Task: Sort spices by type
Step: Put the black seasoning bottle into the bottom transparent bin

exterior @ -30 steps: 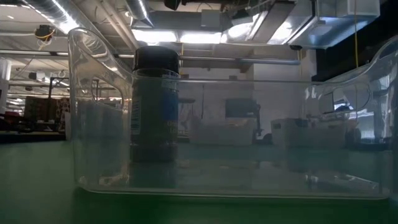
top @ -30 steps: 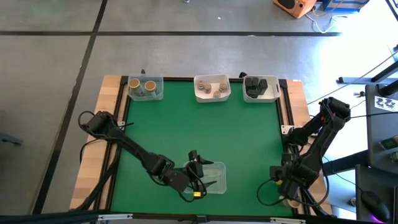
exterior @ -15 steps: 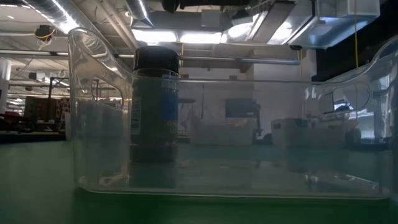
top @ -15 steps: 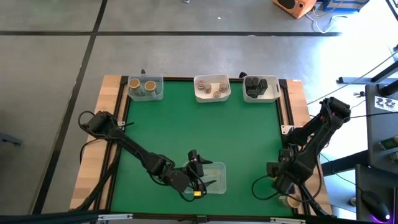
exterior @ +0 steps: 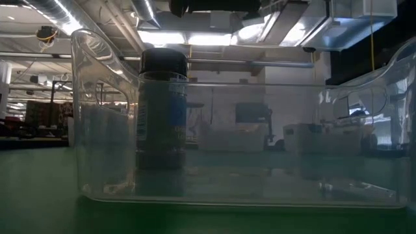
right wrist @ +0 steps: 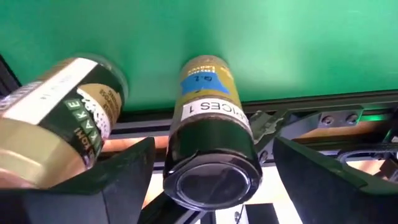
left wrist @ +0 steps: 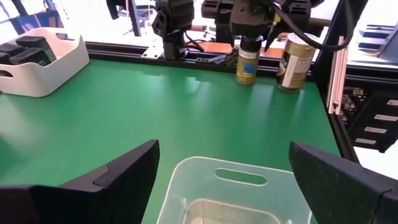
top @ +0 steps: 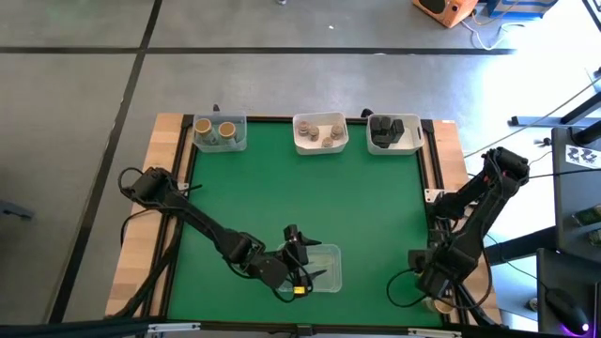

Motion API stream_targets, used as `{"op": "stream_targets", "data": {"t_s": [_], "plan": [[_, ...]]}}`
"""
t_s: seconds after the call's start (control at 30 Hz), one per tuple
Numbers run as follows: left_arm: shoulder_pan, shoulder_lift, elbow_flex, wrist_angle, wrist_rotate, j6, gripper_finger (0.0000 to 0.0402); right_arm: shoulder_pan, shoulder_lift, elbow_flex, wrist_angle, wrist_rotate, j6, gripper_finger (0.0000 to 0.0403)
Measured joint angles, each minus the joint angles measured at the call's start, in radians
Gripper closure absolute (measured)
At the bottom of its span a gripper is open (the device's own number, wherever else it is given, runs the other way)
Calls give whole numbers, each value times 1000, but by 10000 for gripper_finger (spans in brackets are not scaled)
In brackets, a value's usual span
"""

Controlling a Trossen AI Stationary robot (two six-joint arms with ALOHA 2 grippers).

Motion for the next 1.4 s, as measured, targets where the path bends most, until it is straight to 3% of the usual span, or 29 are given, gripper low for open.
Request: {"op": "stream_targets", "data": {"t_s": [0.2, 0.47, 0.67, 0.87, 1.03, 1.13, 1.4], "plan": [[-1, 0, 0, 0, 0, 1, 63, 19, 17, 0, 2, 54, 22, 96], [-9, 0, 0, -29, 0, -1, 63, 15, 20, 2, 0, 84, -12, 208], [-23, -10, 0, -25, 0, 20, 63, 12, 17, 5, 0, 130, -50, 244], [-20, -35, 0, -74, 0, 44, 63, -67, 18, 81, -76, 245, -148, 290], [-19, -77, 0, -126, 0, 45, 63, -149, 18, 158, -133, 402, -279, 360], [-14, -85, 0, -146, 0, 44, 63, -199, 18, 164, -134, 420, -349, 396], [1, -85, -2, -217, 0, 17, 63, -283, 18, 164, -135, 432, -423, 363]]}}
